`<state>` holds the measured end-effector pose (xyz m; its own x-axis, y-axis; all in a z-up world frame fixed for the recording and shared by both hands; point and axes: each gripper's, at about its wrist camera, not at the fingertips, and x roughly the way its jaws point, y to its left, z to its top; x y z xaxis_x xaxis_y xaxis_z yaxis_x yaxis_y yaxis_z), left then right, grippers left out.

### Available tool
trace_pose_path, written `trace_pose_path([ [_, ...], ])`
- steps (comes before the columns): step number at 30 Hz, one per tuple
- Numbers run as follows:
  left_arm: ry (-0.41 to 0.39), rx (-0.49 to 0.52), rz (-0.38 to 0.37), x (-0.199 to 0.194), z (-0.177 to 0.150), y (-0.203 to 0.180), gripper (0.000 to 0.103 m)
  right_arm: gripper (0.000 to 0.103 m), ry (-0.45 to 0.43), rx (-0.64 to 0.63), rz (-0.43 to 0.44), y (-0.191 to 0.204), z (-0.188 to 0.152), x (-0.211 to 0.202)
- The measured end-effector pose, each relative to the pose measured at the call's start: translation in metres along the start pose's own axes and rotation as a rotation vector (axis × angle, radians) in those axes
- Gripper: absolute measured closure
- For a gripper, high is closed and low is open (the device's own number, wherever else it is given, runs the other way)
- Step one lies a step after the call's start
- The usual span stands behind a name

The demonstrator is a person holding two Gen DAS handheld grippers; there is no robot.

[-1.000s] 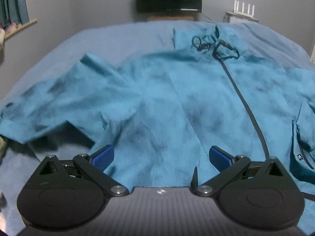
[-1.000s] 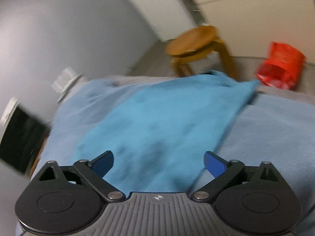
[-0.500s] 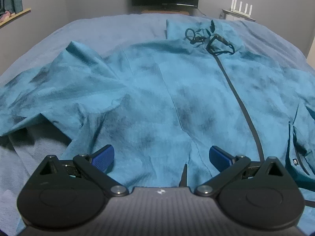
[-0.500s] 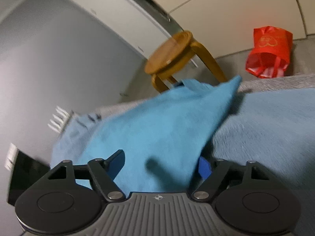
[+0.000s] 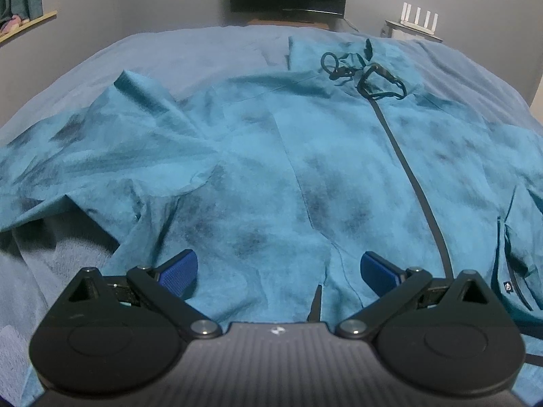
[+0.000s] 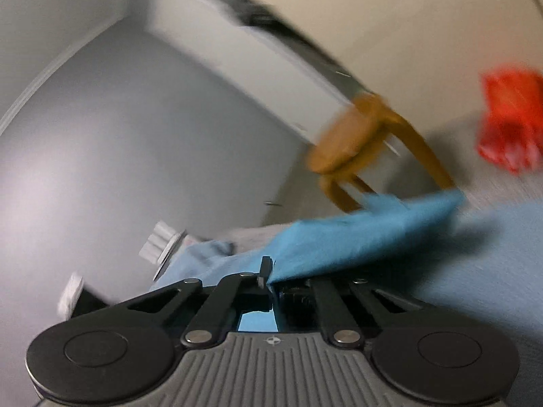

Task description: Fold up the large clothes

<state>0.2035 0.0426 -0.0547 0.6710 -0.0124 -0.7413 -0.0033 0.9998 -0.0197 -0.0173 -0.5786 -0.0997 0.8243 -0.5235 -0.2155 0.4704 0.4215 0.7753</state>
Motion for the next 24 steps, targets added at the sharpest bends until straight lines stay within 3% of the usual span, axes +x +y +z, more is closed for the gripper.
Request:
trace_pose_path([
  [6,-0.015,-0.002,-0.006,-0.004,0.0,0.001,0.0,0.099,0.012,-0.358,0.239,0.12,-0.023,-0.033],
  [12,-0.033,-0.015,-0.022,-0.008,-0.002,0.004,0.0,0.099,0.101,-0.683,0.486,0.247,-0.088,-0.078],
  [18,-0.047,-0.035,-0.046,-0.01,-0.003,0.01,0.0,0.099,0.368,-0.809,0.685,0.312,-0.176,-0.11],
  [22,-0.037,-0.039,-0.065,-0.009,-0.004,0.013,0.0,0.098,0.613,-0.902,0.694,0.312,-0.256,-0.12],
  [24,-0.033,-0.033,-0.068,-0.008,-0.004,0.011,0.0,0.079,0.717,-0.96,0.654,0.298,-0.29,-0.118],
])
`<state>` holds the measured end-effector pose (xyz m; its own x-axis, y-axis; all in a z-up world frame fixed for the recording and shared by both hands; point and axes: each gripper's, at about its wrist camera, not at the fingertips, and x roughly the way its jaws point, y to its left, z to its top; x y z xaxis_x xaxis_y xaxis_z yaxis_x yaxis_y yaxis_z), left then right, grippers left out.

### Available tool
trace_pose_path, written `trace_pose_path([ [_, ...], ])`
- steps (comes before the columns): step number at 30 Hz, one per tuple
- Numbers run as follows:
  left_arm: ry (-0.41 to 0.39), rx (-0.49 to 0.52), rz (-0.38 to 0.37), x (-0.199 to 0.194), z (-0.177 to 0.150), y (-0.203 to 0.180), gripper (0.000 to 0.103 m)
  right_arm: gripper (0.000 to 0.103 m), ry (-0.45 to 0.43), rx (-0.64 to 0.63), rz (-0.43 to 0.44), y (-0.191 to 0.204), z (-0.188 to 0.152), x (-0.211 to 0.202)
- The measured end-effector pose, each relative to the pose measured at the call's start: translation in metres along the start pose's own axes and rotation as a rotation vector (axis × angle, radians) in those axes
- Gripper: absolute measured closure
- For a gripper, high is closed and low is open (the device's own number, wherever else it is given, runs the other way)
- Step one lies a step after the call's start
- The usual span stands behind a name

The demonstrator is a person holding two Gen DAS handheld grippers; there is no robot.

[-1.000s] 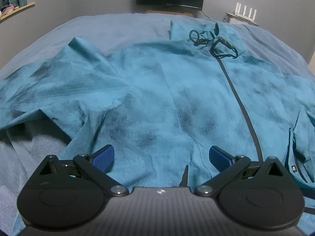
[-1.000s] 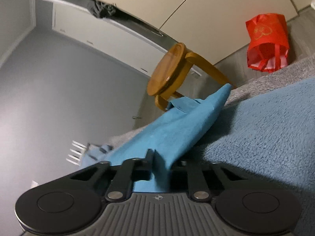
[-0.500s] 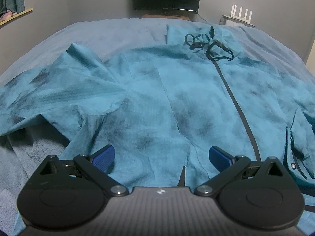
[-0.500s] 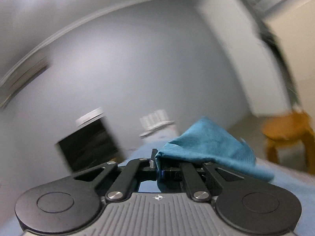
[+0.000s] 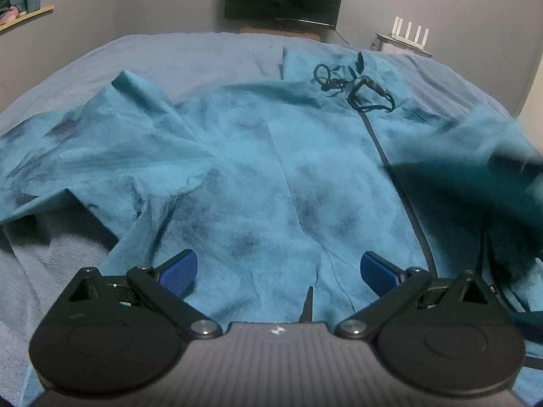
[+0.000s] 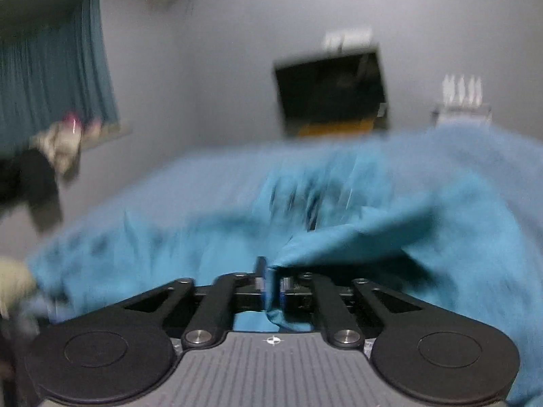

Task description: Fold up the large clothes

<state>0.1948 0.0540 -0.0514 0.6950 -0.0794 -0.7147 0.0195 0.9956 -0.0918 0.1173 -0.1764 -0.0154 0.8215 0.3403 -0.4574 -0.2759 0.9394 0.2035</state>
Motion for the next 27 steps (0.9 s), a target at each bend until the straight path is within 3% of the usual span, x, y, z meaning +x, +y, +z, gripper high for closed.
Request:
trace_pose_path([
  [3,-0.009,0.015,-0.005,-0.003,0.001,-0.004,0.0,0.055,0.111,0.086,-0.019,0.03,-0.047,-0.005],
  [4,-0.018,0.022,-0.007,-0.005,0.002,-0.007,0.0,0.052,0.104,0.134,-0.023,0.023,-0.054,-0.013],
  [6,-0.056,0.038,-0.029,-0.012,0.007,-0.015,0.0,0.034,0.039,0.228,-0.029,0.007,-0.062,-0.04],
  [8,-0.079,0.065,-0.073,-0.016,0.013,-0.03,0.0,0.027,-0.036,0.334,-0.023,-0.021,-0.069,-0.064],
  [11,-0.089,0.159,-0.13,-0.012,0.029,-0.072,0.0,0.023,-0.134,0.502,-0.001,-0.062,-0.07,-0.091],
  [15,-0.086,0.329,-0.204,0.004,0.04,-0.145,0.0,0.022,-0.197,0.672,-0.089,-0.108,-0.073,-0.09],
  [19,-0.029,0.539,-0.164,0.043,0.027,-0.218,0.001,0.022,-0.217,0.778,-0.189,-0.142,-0.094,-0.09],
  [21,-0.023,0.638,-0.11,0.06,0.016,-0.241,0.015,0.022,-0.231,0.822,-0.203,-0.152,-0.1,-0.089],
  [22,-0.021,0.696,-0.067,0.069,0.01,-0.248,0.037,0.022,-0.241,0.827,-0.203,-0.154,-0.103,-0.086],
  [23,-0.005,0.746,-0.023,0.078,0.006,-0.254,0.066,0.022,-0.249,0.817,-0.201,-0.156,-0.104,-0.076],
  [24,0.014,0.754,-0.02,0.082,0.005,-0.252,0.077,0.022,-0.252,0.801,-0.198,-0.156,-0.104,-0.077],
  [25,0.029,0.724,-0.043,0.084,0.007,-0.245,0.088,0.022,-0.25,0.784,-0.195,-0.156,-0.103,-0.074],
  [27,-0.012,0.6,-0.069,0.076,0.019,-0.223,0.091,0.022,-0.244,0.76,-0.182,-0.156,-0.102,-0.07],
])
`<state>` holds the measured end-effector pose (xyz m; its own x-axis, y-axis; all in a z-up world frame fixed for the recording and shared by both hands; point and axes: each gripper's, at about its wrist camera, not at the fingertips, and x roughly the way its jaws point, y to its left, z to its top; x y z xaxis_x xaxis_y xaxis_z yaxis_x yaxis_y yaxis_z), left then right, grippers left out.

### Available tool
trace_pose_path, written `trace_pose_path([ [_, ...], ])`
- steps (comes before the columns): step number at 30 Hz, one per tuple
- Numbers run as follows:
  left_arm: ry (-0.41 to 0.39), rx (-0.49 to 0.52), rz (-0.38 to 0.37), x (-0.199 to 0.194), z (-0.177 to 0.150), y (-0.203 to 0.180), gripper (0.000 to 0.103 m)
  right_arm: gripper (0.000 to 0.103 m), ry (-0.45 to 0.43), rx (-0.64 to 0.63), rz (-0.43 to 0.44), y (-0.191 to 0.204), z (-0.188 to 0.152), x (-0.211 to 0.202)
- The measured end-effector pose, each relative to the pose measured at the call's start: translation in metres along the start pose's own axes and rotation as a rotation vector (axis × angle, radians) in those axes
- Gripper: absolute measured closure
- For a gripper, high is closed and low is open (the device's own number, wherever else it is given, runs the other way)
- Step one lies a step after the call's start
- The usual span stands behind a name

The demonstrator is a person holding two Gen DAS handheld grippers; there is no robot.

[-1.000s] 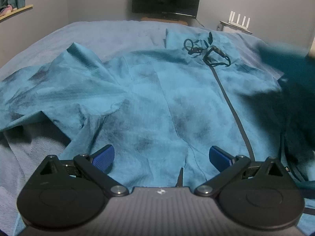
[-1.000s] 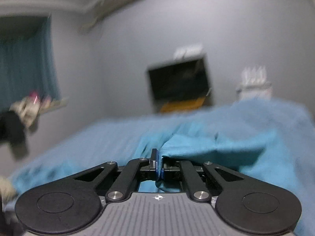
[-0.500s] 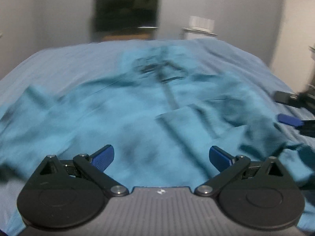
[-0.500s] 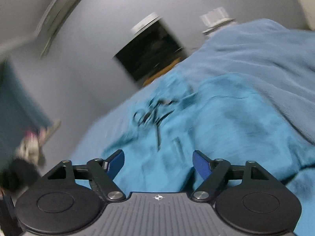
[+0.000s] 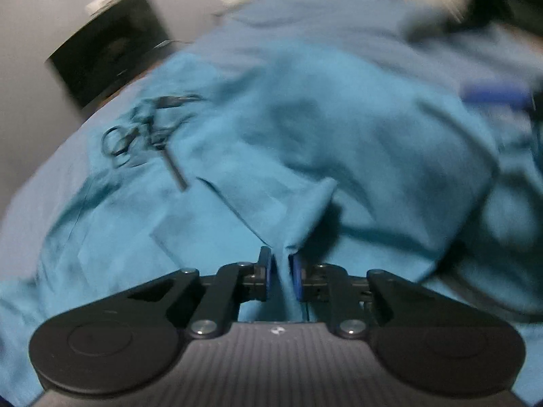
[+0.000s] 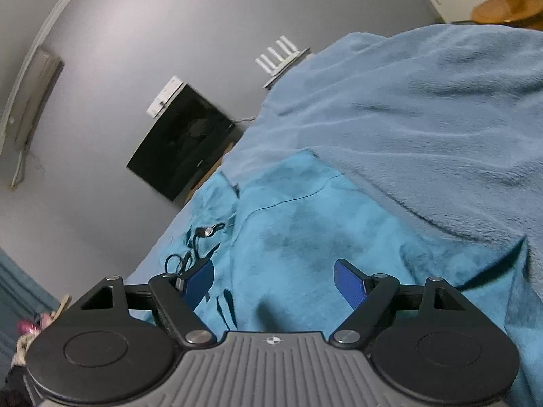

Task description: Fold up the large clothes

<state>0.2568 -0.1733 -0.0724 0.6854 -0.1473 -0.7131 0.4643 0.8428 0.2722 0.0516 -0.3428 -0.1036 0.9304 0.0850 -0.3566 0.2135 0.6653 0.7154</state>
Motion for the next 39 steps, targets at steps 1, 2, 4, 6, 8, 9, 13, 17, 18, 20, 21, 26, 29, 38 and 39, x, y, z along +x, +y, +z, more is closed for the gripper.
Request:
trace_pose_path([
  [1,-0.025,-0.066,0.022,-0.006,-0.002,0.014,0.093,0.022,0.004,-0.01,0.006,0.001,0.0,0.002],
  [2,-0.04,-0.124,0.048,-0.011,-0.004,0.028,0.094,0.022,0.008,-0.021,0.011,0.001,0.001,0.0],
  [4,-0.075,-0.283,0.102,-0.024,-0.013,0.063,0.095,0.022,0.016,-0.046,0.023,0.007,0.004,0.001],
  [6,-0.093,-0.444,0.144,-0.033,-0.028,0.102,0.095,0.022,0.03,-0.073,0.03,0.013,0.006,0.005],
  [8,-0.069,-0.558,0.165,-0.034,-0.045,0.132,0.095,0.022,0.046,-0.101,0.034,0.019,0.006,0.005],
  [9,-0.053,-0.604,0.162,-0.032,-0.056,0.143,0.095,0.022,0.056,-0.117,0.035,0.02,0.006,0.004],
  [13,-0.006,-0.785,0.121,-0.024,-0.093,0.171,0.095,0.022,0.139,-0.189,0.007,0.028,-0.001,0.012],
  [17,0.02,-1.146,0.015,-0.014,-0.133,0.191,0.095,0.022,0.204,-0.24,-0.025,0.032,-0.007,0.017],
  [18,0.029,-1.199,0.0,-0.013,-0.141,0.193,0.095,0.022,0.208,-0.246,-0.027,0.032,-0.008,0.017],
  [20,0.042,-1.178,0.035,-0.015,-0.144,0.192,0.095,0.022,0.209,-0.252,-0.029,0.033,-0.009,0.017],
  [21,0.038,-1.151,0.053,-0.017,-0.141,0.19,0.094,0.022,0.209,-0.252,-0.03,0.034,-0.01,0.017],
  [26,-0.009,-1.042,0.159,-0.037,-0.129,0.189,0.049,0.021,0.223,-0.264,-0.04,0.034,-0.015,0.021],
  [29,-0.058,-0.975,0.272,-0.051,-0.123,0.19,0.022,0.019,0.239,-0.293,-0.056,0.037,-0.019,0.025],
  [38,-0.213,-0.972,0.346,-0.089,-0.11,0.203,0.012,0.011,0.328,-0.4,-0.153,0.043,-0.035,0.046],
  [39,-0.252,-0.977,0.353,-0.099,-0.108,0.206,0.009,0.011,0.305,-0.396,-0.132,0.044,-0.033,0.042],
])
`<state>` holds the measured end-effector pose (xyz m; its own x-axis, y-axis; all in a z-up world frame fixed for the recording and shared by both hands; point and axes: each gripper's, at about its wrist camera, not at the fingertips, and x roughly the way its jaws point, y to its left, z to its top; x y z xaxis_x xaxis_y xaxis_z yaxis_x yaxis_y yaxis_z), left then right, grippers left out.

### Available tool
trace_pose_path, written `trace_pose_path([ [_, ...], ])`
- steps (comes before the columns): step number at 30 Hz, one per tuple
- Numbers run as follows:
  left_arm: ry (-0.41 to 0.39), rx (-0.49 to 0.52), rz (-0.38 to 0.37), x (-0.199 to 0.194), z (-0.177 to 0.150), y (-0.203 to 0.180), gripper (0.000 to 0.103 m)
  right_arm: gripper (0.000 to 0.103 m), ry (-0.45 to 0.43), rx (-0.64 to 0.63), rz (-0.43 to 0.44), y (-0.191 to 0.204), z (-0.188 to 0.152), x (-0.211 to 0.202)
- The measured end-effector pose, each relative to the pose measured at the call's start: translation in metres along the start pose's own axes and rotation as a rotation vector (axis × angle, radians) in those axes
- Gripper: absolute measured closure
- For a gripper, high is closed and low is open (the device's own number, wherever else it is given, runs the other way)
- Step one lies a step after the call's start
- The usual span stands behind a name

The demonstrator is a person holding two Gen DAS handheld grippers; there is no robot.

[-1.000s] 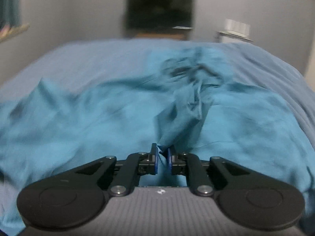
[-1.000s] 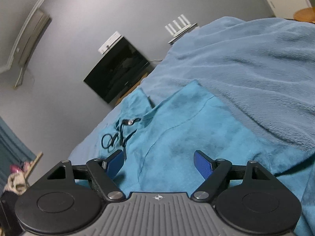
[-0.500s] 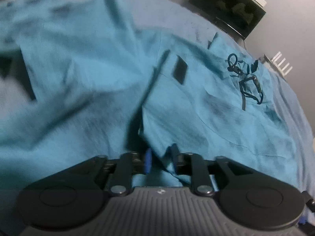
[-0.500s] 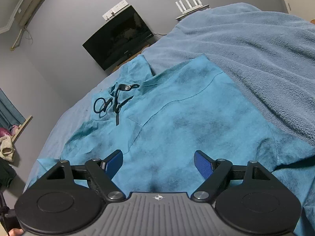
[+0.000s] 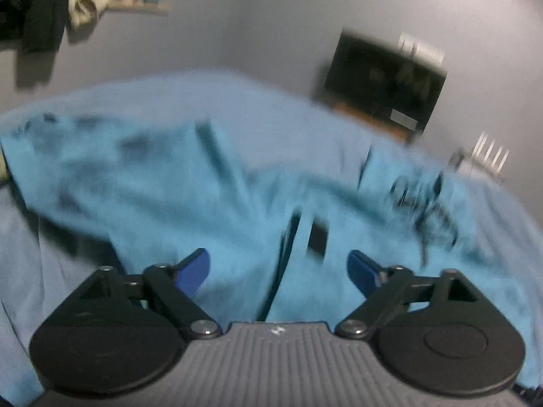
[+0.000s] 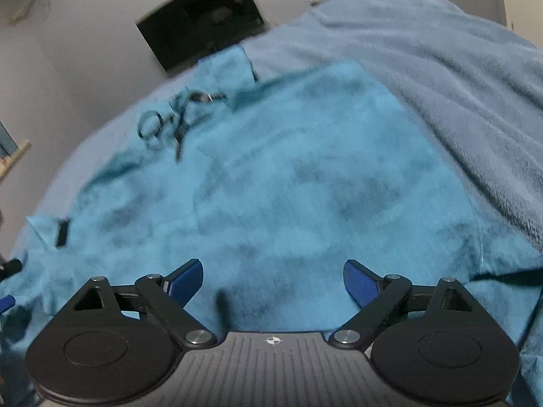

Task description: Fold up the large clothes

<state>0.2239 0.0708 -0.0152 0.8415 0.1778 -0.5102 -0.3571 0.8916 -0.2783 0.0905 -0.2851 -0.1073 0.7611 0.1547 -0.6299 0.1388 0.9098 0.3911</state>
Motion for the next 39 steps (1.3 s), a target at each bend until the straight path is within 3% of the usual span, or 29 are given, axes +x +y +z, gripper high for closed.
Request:
trace_pose_path([
  [3,-0.121,-0.039,-0.022,-0.026,0.027,0.01,0.003,0.004,-0.081,-0.009,0.028,0.003,0.002,-0.011],
  [8,-0.261,-0.013,0.051,-0.042,0.071,0.04,0.0,0.002,-0.122,-0.051,0.062,0.012,0.005,-0.021],
  [11,-0.221,0.012,0.081,-0.04,0.091,0.076,0.0,0.002,-0.116,-0.06,0.069,0.015,0.007,-0.023],
  [14,-0.133,0.04,0.197,-0.027,0.102,0.121,0.0,0.002,-0.109,-0.046,0.07,0.013,0.007,-0.02],
  [19,-0.023,-0.002,0.294,-0.002,0.099,0.191,0.0,0.002,-0.085,-0.052,0.064,0.015,0.006,-0.012],
  [25,0.051,-0.017,0.372,0.035,0.085,0.249,0.0,0.002,-0.058,-0.088,0.061,0.022,0.002,-0.006],
  [29,0.095,-0.148,0.356,0.058,0.086,0.285,0.0,0.002,-0.043,-0.086,0.053,0.023,0.001,-0.003],
  [34,0.1,-0.357,0.274,0.078,0.087,0.327,0.001,0.002,-0.027,-0.091,0.047,0.024,0.0,0.002],
  [36,0.096,-0.434,0.254,0.08,0.085,0.338,0.007,0.002,-0.02,-0.097,0.042,0.025,-0.001,0.005],
  [37,0.089,-0.477,0.23,0.082,0.084,0.344,0.018,0.002,-0.016,-0.101,0.042,0.026,-0.001,0.006],
  [38,0.083,-0.505,0.209,0.081,0.083,0.348,0.038,0.002,-0.014,-0.105,0.041,0.027,-0.001,0.007],
  [39,0.076,-0.534,0.173,0.081,0.083,0.352,0.051,0.002,-0.013,-0.109,0.041,0.028,-0.002,0.008],
])
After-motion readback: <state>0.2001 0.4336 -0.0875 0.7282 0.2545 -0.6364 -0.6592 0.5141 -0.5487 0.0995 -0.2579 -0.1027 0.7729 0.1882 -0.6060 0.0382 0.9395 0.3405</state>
